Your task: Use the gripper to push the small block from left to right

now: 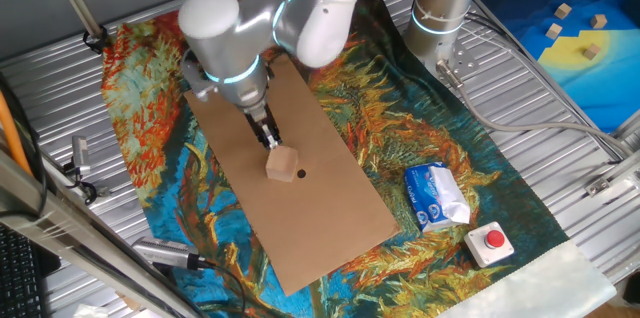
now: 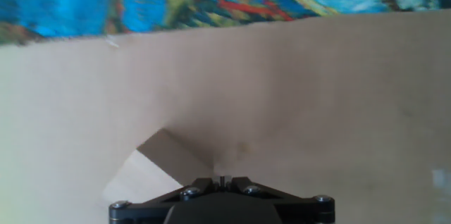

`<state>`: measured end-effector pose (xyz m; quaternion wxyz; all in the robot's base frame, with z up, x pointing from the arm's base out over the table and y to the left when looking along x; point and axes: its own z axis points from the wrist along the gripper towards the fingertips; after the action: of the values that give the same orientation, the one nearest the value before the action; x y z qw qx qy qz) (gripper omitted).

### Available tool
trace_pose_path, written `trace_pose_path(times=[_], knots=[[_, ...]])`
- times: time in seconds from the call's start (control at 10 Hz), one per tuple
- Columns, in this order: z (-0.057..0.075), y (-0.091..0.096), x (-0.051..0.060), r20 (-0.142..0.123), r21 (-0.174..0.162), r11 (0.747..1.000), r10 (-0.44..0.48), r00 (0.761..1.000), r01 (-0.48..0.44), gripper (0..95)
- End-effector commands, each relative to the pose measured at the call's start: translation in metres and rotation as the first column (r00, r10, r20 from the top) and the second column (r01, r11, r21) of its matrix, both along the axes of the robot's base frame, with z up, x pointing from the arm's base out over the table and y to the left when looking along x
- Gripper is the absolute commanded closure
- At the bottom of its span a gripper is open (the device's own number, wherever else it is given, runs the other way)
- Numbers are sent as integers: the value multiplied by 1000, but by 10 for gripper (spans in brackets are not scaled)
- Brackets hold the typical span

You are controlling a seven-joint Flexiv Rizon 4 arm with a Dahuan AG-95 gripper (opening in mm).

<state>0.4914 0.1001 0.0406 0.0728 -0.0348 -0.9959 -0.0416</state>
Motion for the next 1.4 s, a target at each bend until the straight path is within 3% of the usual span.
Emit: trace_pose_path(times=[0.1, 0.4, 0.8, 1.2, 1.4], knots=[[-6, 31, 6, 6, -23, 999, -49, 999, 49, 950], [-6, 60, 6, 5, -46, 995, -86, 996, 86, 950], [-5, 76, 5, 6, -55, 994, -99, 995, 99, 950], [-2, 60, -2, 4, -56, 997, -60, 998, 60, 950], [-4, 47, -17, 9, -57, 998, -24, 1000, 25, 950]])
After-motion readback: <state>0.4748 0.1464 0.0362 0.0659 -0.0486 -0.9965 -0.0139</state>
